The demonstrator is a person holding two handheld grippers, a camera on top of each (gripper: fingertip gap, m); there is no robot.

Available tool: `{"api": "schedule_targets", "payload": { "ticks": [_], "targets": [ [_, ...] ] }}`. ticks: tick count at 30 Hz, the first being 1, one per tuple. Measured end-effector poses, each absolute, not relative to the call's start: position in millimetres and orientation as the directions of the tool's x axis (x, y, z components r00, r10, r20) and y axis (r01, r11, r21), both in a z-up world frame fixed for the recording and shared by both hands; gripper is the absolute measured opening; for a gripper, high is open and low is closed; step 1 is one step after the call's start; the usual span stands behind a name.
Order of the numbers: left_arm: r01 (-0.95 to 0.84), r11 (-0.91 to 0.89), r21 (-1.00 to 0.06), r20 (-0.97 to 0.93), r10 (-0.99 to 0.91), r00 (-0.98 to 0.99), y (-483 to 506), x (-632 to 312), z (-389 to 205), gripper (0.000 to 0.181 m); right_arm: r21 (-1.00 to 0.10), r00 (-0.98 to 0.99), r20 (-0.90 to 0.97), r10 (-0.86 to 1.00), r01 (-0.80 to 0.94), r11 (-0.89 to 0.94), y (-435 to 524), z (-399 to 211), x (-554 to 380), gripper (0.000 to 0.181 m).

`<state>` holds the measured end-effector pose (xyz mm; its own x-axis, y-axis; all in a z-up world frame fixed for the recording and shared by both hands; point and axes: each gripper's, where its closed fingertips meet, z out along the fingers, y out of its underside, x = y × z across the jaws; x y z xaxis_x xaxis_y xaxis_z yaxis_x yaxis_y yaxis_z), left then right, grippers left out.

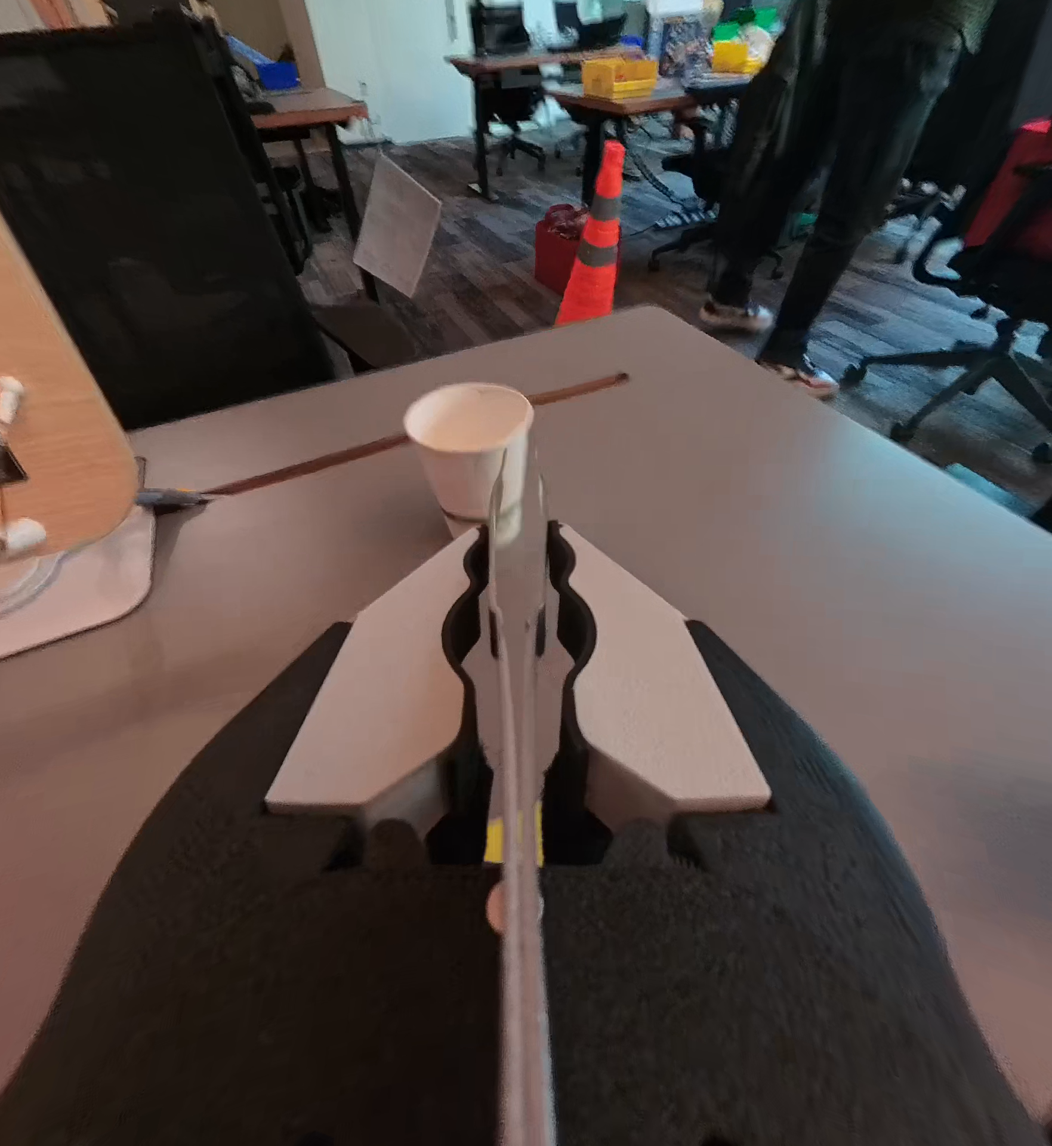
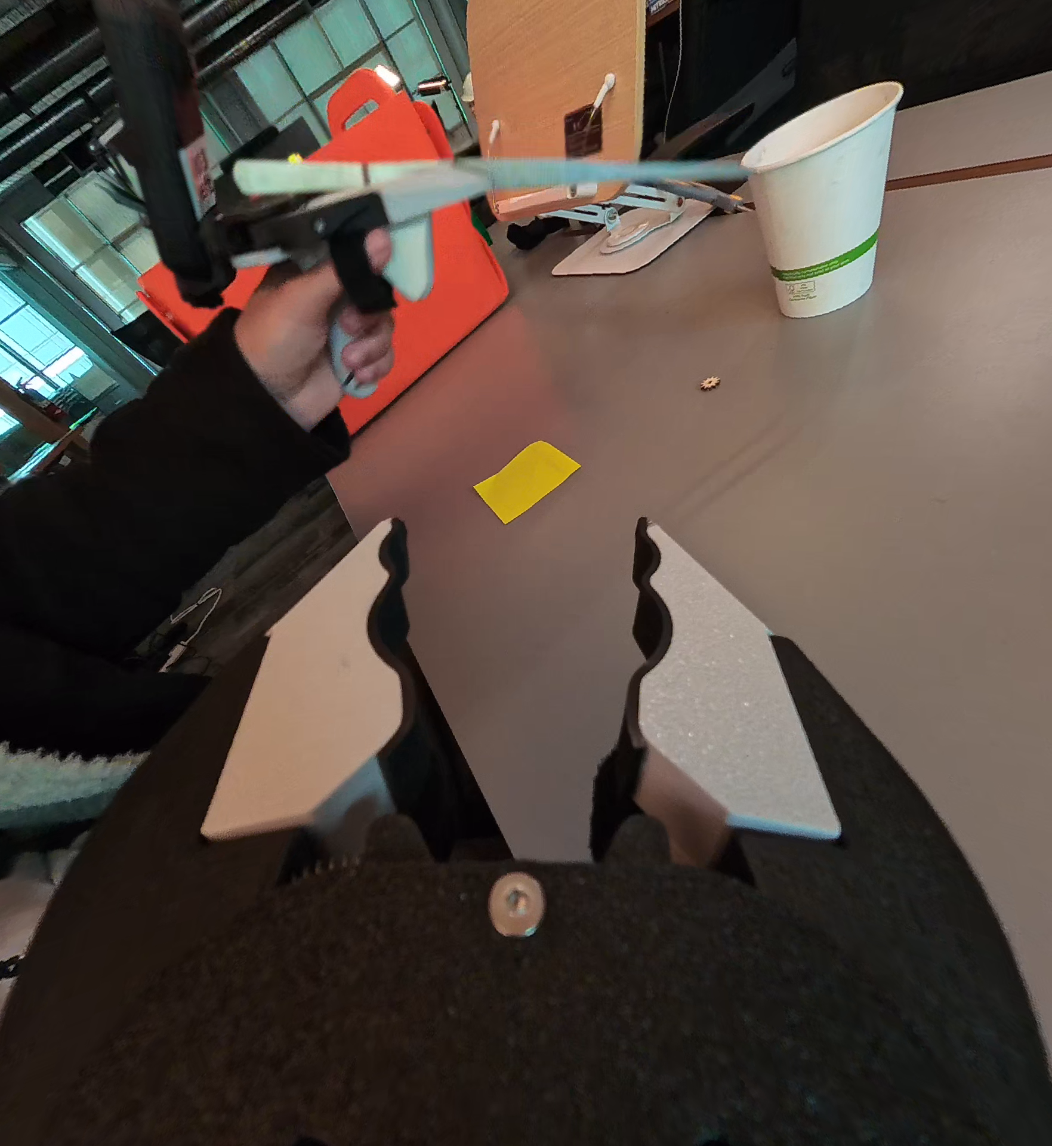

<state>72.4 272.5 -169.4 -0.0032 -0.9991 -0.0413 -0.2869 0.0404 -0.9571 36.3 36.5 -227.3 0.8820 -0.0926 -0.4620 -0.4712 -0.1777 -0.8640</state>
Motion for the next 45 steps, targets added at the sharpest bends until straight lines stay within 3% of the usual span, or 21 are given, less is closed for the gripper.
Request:
{"api": "schedule_targets", "payload": {
  "ticks": [12, 18, 25, 32, 38, 45],
  "targets": [
    [-0.42, 0.162, -0.893, -0.158, -0.986, -0.045, 258.3, 35.3, -242.2, 0.018, -0.872, 0.889, -0.449, -0.092, -0.459, -0.172, 33.8, -224.7, 34.9, 0.072],
    [-0.455, 0.104, -0.884, -0.096, -0.995, -0.041, 261.9, 36.1, -255.9, 0.018, -0.87, 0.883, -0.46, -0.092, -0.469, -0.152, 33.2, -221.6, 38.3, 0.072],
    [-0.463, 0.092, -0.882, -0.086, -0.996, -0.035, 265.9, 38.0, -260.1, 0.018, -0.962, 0.947, -0.248, -0.202, -0.265, -0.06, 22.4, -197.4, 58.2, 0.072],
    [-0.461, 0.055, -0.886, -0.044, -0.998, -0.033, 267.9, 41.7, -261.7, 0.017, -0.962, 0.95, -0.244, -0.192, -0.262, -0.074, 25.3, -199.9, 55.7, 0.072],
    [-0.439, 0.048, -0.897, -0.037, -0.999, -0.034, 270.6, 43.6, -252.7, 0.016, -0.965, 0.951, -0.234, -0.201, -0.253, -0.075, 24.7, -199.6, 56.6, 0.071],
    [-0.294, 0.105, -0.95, -0.103, -0.994, -0.021, 295.4, 74.5, -168.7, 0.016, -0.956, 0.947, -0.261, -0.19, -0.28, -0.085, 27.3, -204.7, 56.4, 0.072]
  ]
}}
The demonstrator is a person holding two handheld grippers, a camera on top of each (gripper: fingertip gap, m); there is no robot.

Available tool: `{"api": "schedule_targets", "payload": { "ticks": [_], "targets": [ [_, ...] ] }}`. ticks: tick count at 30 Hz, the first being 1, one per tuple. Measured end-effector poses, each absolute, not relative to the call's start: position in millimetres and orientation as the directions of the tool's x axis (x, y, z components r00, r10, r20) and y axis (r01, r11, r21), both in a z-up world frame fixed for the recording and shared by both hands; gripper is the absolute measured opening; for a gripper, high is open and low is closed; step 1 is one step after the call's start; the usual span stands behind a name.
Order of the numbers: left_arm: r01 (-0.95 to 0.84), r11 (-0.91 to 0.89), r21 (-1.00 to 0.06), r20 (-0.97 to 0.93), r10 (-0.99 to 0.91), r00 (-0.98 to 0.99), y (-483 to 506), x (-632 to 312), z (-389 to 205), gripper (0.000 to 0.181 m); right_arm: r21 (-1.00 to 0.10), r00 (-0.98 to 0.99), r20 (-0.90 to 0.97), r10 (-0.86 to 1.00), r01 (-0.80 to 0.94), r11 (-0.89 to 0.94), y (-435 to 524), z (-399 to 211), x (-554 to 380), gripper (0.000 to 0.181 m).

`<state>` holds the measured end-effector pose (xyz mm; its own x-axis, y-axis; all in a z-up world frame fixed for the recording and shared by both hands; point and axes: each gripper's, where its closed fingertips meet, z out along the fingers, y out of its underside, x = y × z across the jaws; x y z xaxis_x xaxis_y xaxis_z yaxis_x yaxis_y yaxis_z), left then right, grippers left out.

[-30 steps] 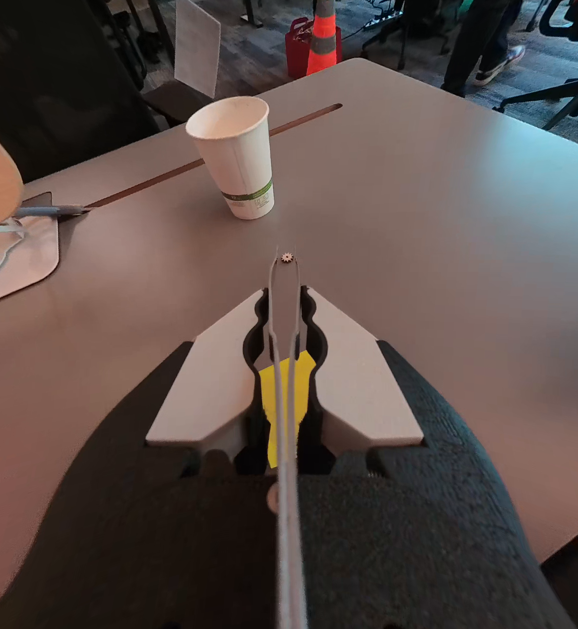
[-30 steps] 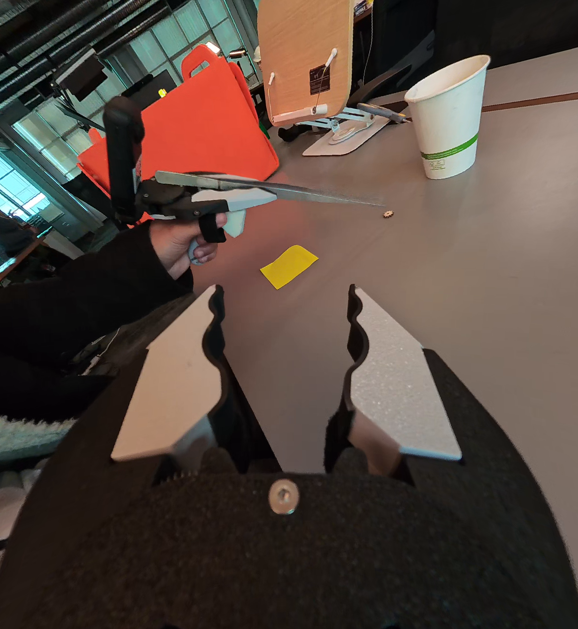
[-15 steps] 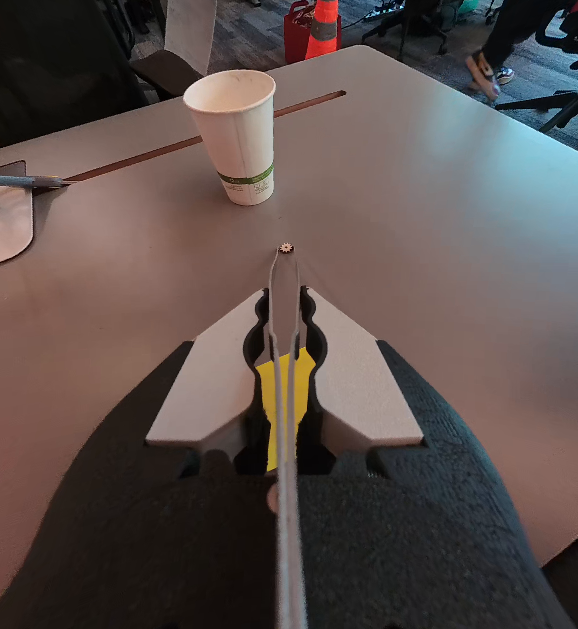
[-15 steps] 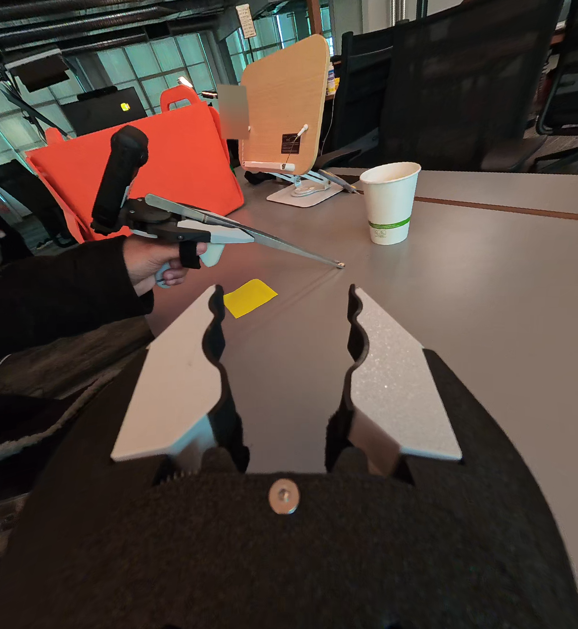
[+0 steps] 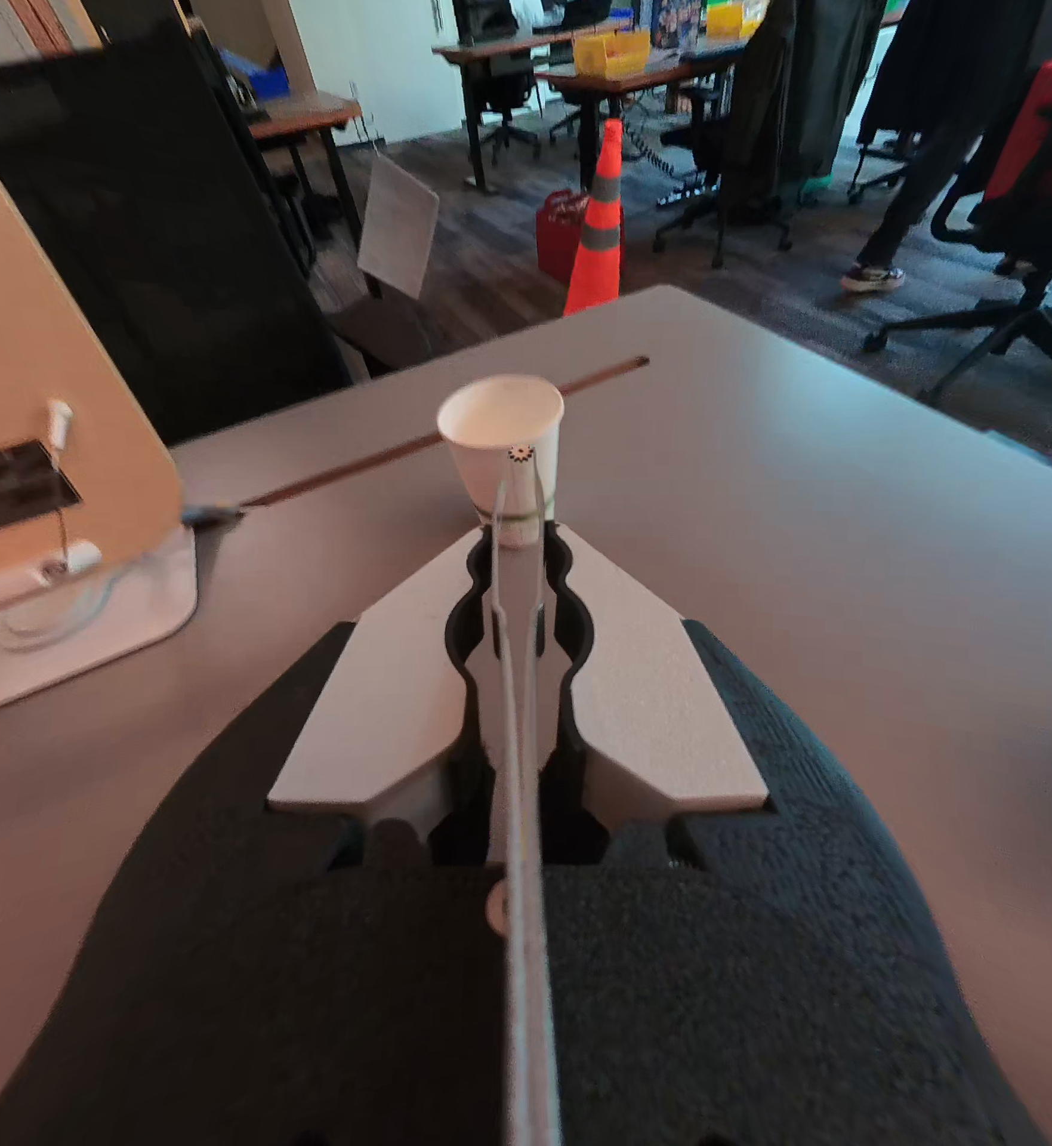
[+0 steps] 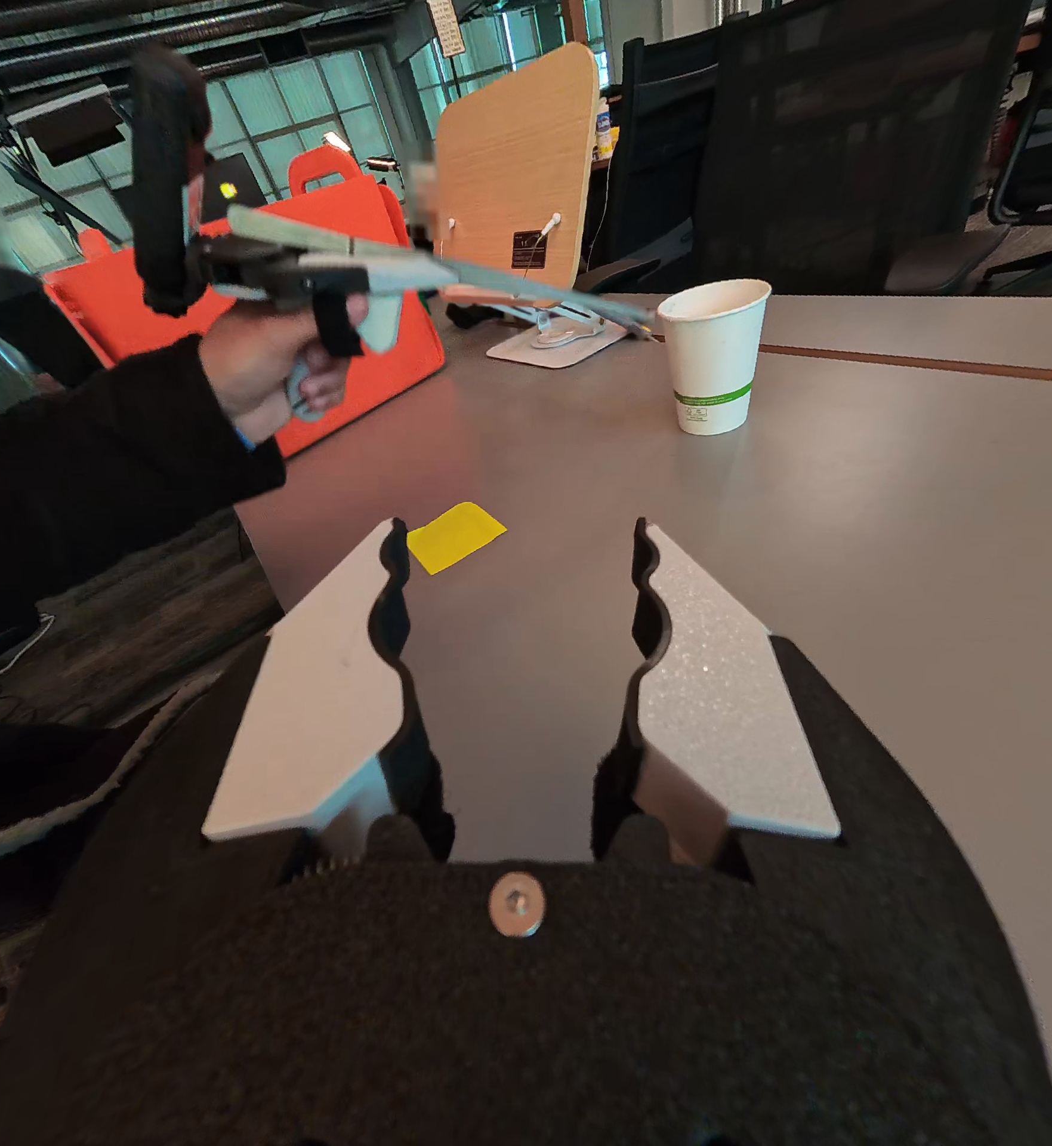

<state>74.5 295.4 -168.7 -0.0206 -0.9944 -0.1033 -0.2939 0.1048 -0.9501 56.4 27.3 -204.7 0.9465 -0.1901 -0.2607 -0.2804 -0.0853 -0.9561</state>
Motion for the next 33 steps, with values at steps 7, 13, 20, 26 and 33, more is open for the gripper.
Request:
{"api": "schedule_targets", "payload": {
  "ticks": [7, 13, 20, 26, 33],
  "targets": [
    [-0.329, 0.097, -0.939, -0.104, -0.995, 0.005, 320.4, 134.3, -141.3, 0.016, -0.949, 0.941, -0.287, -0.178, -0.304, -0.083, 26.8, -205.3, 57.8, 0.072],
    [-0.418, 0.067, -0.906, -0.063, -0.998, -0.025, 314.3, 156.4, -170.1, 0.016, -0.938, 0.934, -0.319, -0.163, -0.336, -0.087, 26.7, -207.7, 57.9, 0.072],
    [-0.431, 0.078, -0.899, -0.079, -0.997, -0.015, 312.8, 159.4, -179.1, 0.017, -0.929, 0.928, -0.344, -0.145, -0.358, -0.089, 27.7, -208.5, 55.2, 0.072],
    [-0.403, 0.058, -0.913, -0.057, -0.998, -0.016, 312.0, 158.4, -172.8, 0.019, -0.926, 0.925, -0.352, -0.141, -0.366, -0.091, 27.7, -208.4, 54.7, 0.071],
    [-0.359, 0.072, -0.931, -0.068, -0.997, -0.024, 303.7, 111.3, -145.8, 0.018, -0.925, 0.924, -0.355, -0.141, -0.369, -0.088, 26.4, -207.2, 55.2, 0.071]
  ]
}}
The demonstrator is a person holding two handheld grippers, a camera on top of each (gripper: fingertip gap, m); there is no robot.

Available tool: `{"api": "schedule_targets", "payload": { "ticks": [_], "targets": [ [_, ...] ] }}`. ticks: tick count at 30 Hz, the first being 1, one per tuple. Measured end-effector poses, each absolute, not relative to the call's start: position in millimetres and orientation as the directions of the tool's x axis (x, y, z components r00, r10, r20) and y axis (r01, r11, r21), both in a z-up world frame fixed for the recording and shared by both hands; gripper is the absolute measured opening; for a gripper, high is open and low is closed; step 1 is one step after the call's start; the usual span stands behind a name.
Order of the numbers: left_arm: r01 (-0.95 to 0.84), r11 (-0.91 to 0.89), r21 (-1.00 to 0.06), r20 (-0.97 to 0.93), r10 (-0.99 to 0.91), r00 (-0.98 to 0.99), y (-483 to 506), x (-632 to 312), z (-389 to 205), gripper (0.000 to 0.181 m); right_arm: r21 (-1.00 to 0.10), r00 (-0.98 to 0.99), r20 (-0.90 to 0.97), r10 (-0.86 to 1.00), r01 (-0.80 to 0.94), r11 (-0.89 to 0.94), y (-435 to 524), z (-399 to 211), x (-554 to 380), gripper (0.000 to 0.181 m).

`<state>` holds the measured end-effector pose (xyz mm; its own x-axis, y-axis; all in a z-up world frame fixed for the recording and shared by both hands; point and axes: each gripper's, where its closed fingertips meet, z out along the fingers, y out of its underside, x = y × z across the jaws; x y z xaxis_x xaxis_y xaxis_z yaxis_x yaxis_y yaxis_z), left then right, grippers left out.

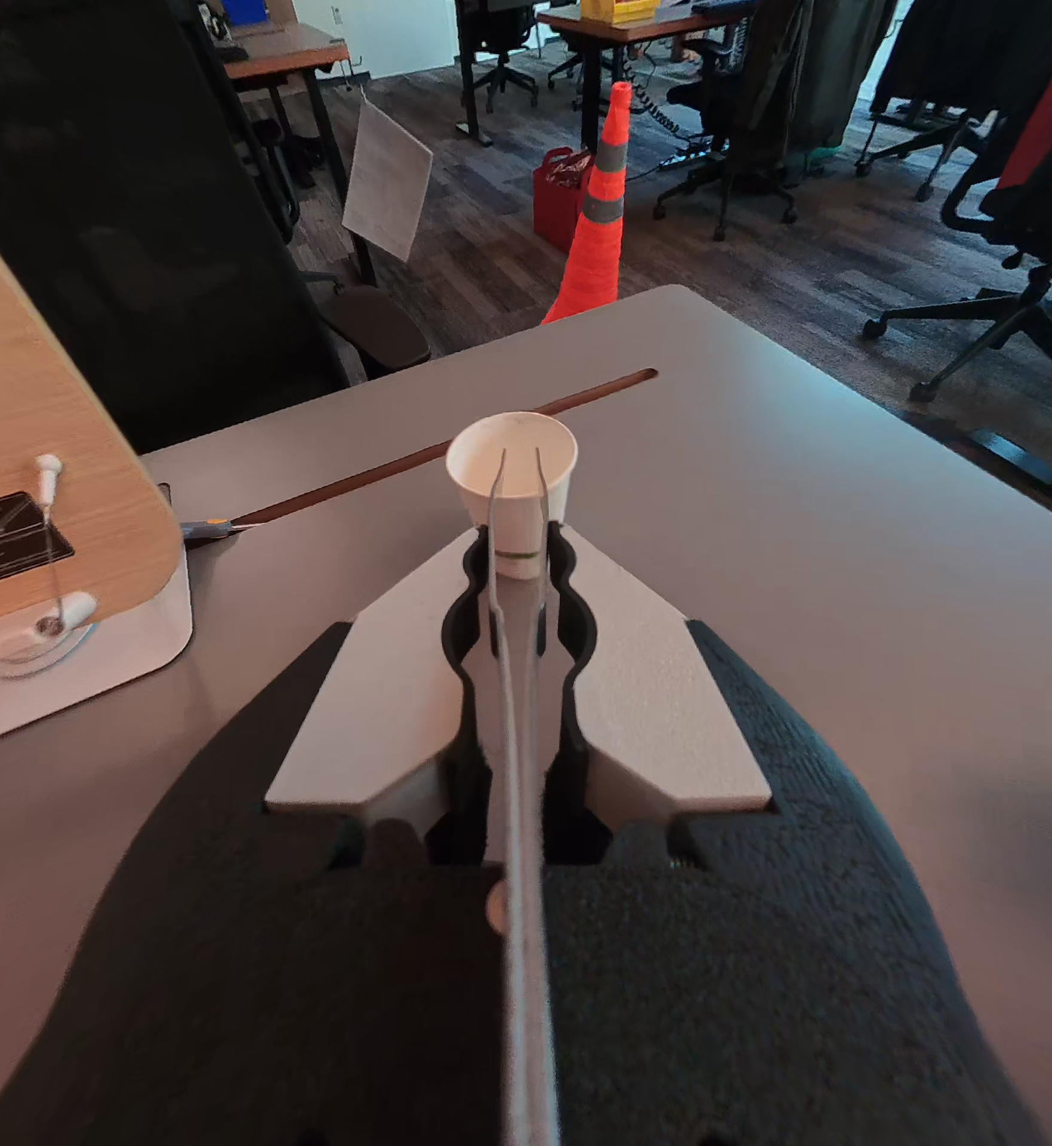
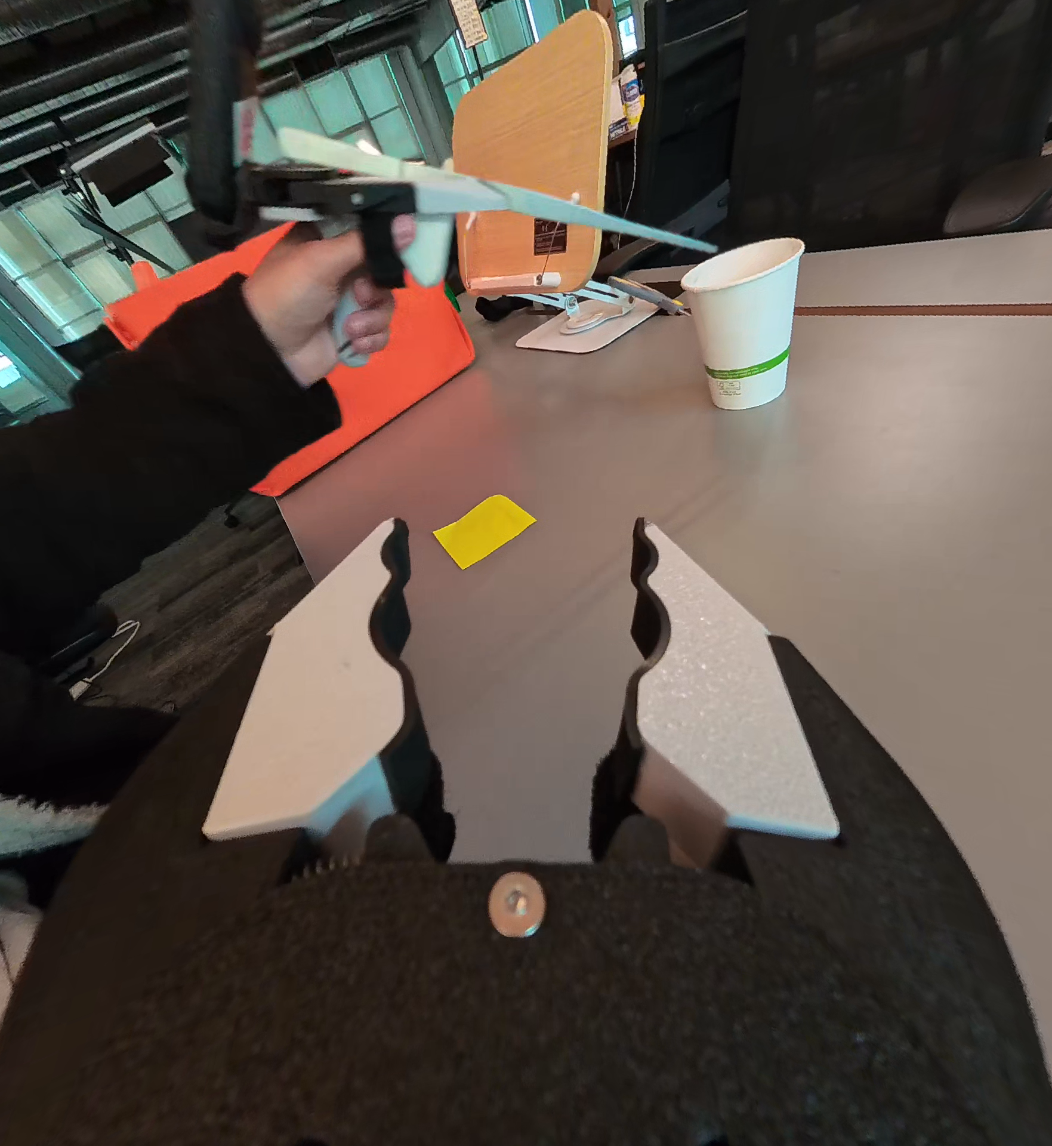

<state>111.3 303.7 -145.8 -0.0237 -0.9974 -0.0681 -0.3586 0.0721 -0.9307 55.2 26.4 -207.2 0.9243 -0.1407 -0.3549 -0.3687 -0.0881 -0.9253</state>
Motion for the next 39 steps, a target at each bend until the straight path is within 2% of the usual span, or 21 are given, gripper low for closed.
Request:
{"api": "schedule_targets", "payload": {
  "ticks": [3, 8, 13, 18, 25, 39],
  "targets": [
    [-0.372, 0.083, -0.925, -0.07, -0.996, -0.049, 288.2, 51.2, -146.3, 0.019, -0.927, 0.927, -0.352, -0.128, -0.364, -0.092, 26.1, -204.4, 52.8, 0.071],
    [-0.469, 0.032, -0.883, -0.013, -0.999, -0.044, 260.2, -64.0, -192.6, 0.019, -0.916, 0.918, -0.382, -0.105, -0.391, -0.092, 28.6, -205.9, 49.6, 0.071],
    [-0.525, -0.034, -0.851, -0.015, -0.996, 0.089, 262.5, -133.4, -221.8, 0.019, -0.909, 0.916, -0.39, -0.087, -0.399, -0.122, 34.3, -213.0, 41.1, 0.07],
    [-0.505, -0.119, -0.855, 0.051, -0.988, 0.146, 267.2, -156.4, -225.7, 0.019, -0.915, 0.922, -0.374, -0.099, -0.385, -0.124, 35.8, -213.6, 42.5, 0.069],
    [-0.508, -0.016, -0.861, -0.028, -0.996, 0.08, 269.7, -166.7, -230.2, 0.019, -0.908, 0.915, -0.389, -0.105, -0.4, -0.125, 36.4, -216.1, 45.0, 0.069],
    [-0.527, -0.209, -0.824, 0.166, -0.978, 0.128, 276.9, -168.7, -248.7, 0.019, -0.906, 0.914, -0.395, -0.098, -0.405, -0.127, 36.2, -216.4, 44.2, 0.068]
  ]
}}
